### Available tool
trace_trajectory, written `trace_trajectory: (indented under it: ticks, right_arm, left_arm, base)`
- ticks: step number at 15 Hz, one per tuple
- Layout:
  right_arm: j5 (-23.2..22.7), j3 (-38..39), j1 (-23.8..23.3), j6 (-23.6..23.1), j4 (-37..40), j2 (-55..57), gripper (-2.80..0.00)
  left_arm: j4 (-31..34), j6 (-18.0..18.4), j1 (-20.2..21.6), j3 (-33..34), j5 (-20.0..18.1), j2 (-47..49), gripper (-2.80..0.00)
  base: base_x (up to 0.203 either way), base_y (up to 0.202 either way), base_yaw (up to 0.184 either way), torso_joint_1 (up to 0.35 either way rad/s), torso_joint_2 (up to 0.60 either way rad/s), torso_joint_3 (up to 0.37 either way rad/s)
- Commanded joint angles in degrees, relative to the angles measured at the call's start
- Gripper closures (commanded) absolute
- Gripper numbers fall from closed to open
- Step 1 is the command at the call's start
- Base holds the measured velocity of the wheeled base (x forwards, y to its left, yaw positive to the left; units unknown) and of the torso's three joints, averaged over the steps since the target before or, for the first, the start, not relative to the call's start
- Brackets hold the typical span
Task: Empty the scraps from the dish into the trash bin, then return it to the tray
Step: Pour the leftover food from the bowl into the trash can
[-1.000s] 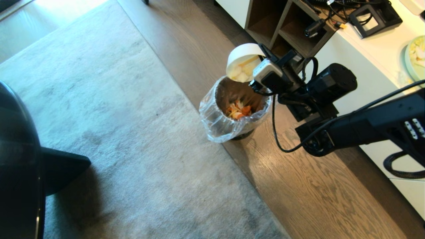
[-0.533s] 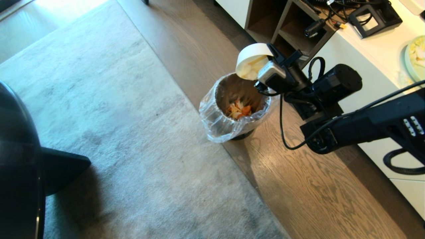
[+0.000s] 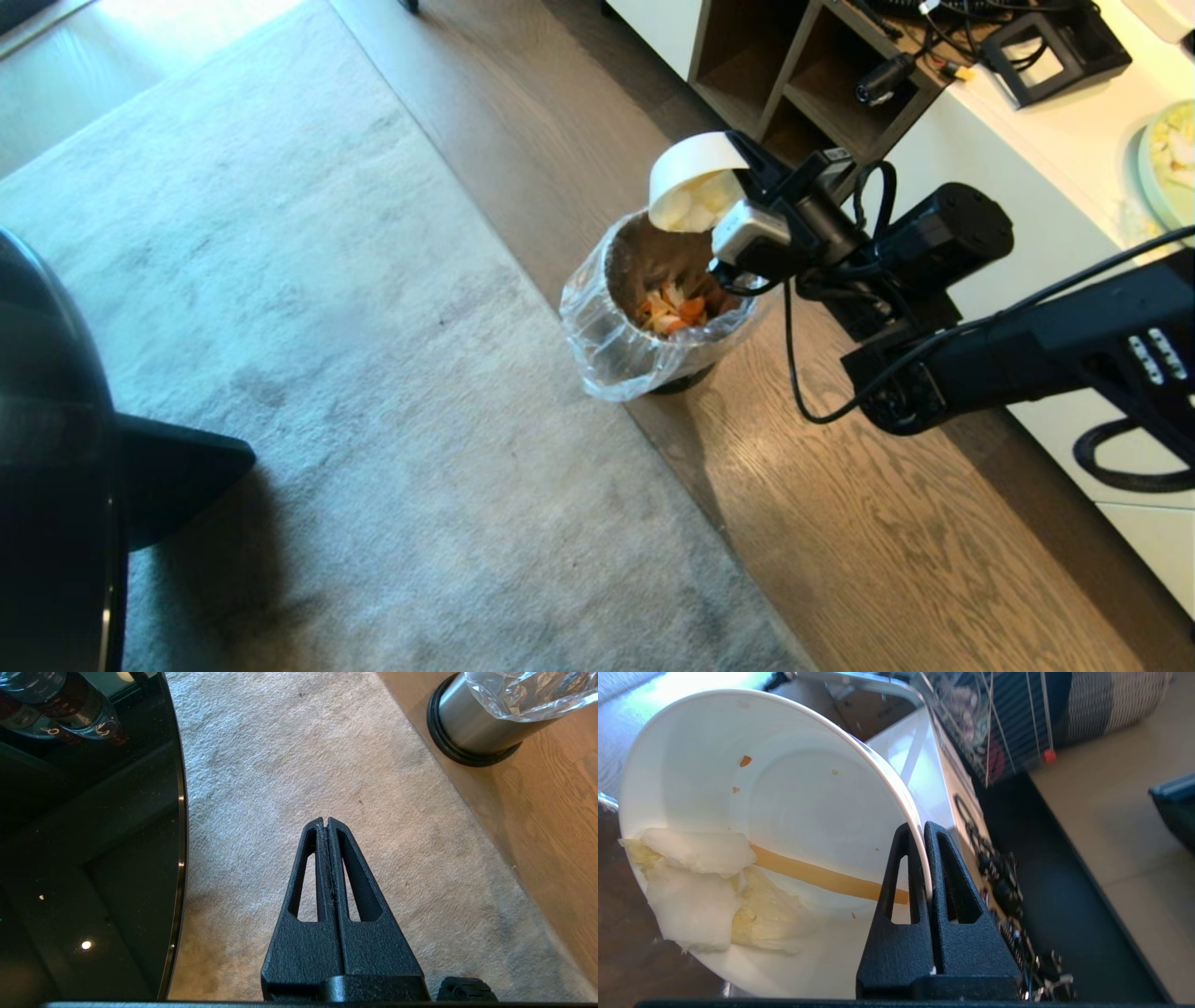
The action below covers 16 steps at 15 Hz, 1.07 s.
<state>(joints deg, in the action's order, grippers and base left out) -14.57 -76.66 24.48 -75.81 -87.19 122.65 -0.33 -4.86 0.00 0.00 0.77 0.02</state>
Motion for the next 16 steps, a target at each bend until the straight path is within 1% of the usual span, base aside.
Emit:
trace_trajectory:
  ticks: [1,3,5,11,16]
  right_arm:
    - [-4.0,-0.1,0.2,-1.5,-2.7,-0.9,0.00]
    - [-7.8,-0.1,0.2,-3.0,-2.7,-1.6,0.00]
    - [-10.1,-0.2,0.2,-3.2,-2.7,-1.7,0.00]
    - [-10.9,-6.9,0.3,-3.1,-2.7,-1.4,0.00]
    - [-11.4,-7.1,1.2,-3.1,-2.7,-2.2,0.00]
  left_arm:
    - [0.0,-0.1,0.0,0.0,0.0,0.0,0.00]
    - [0.0,-0.1,0.0,0.0,0.0,0.0,0.00]
    - [0.0,-0.1,0.0,0.0,0.0,0.0,0.00]
    - [0.0,-0.1,0.0,0.0,0.0,0.0,0.00]
    - [0.0,-0.1,0.0,0.0,0.0,0.0,0.00]
  base:
    - [0.000,0.000,0.000,0.000,0.00,0.000]
    - [0.000,0.000,0.000,0.000,0.00,0.000]
    - [0.000,0.000,0.000,0.000,0.00,0.000]
    - [0.000,0.000,0.000,0.000,0.00,0.000]
    - [0.000,0.000,0.000,0.000,0.00,0.000]
